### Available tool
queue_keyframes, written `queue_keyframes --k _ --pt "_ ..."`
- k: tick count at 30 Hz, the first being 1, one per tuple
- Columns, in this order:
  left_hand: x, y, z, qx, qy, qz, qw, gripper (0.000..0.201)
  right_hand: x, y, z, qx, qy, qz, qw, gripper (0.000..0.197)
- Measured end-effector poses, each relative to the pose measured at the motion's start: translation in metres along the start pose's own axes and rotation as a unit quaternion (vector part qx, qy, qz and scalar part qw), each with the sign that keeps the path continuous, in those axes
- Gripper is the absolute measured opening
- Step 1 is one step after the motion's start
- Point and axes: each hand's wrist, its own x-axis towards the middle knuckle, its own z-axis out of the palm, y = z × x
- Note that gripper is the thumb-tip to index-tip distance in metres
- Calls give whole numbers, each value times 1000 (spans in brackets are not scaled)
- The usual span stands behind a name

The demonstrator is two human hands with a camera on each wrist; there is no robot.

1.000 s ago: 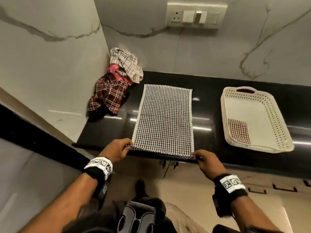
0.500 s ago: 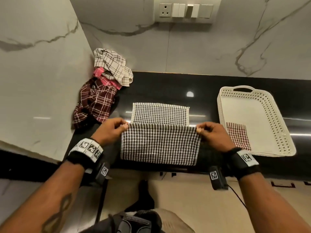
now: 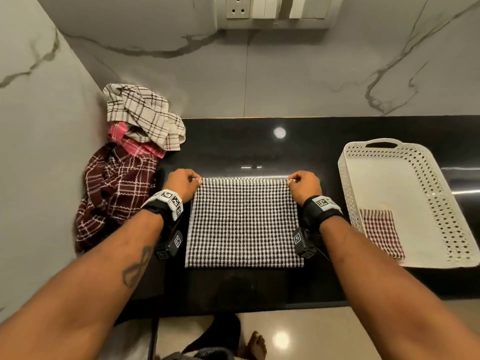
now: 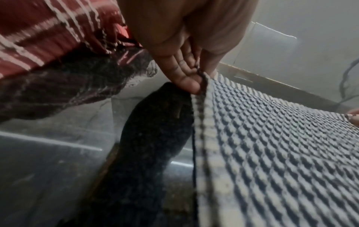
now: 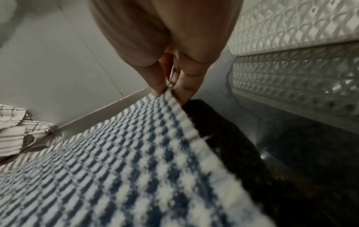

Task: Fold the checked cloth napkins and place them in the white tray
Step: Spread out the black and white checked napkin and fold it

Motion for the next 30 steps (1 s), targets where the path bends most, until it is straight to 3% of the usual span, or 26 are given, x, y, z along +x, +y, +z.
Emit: queue_keyframes --k 3,12,15,17,19,21,22,25,30 --pt "3 2 2 38 16 -3 999 13 4 1 6 -7 1 9 1000 12" --pt "7 0 -3 15 11 -44 999 12 4 -3 7 -32 2 7 999 10" --pt "-3 7 -6 117 34 -20 992 7 -6 -13 8 -152 0 -32 988 21" --pt "-13 15 2 185 73 53 978 19 -18 -24 15 -265 19 -119 957 32" --pt "-27 28 17 238 78 194 948 27 -36 -40 26 -260 -16 -198 945 40" --pt "-39 39 36 286 -2 320 903 42 -52 -52 45 -244 -124 -225 935 57" --pt "-44 42 45 311 -51 340 886 53 -59 -55 55 -261 -178 -221 923 65" --pt "-51 32 58 368 -121 294 874 70 -65 -47 74 -319 -240 -186 898 76" --pt "-51 -13 35 360 -104 199 905 87 -53 1 40 -338 -200 -84 916 96"
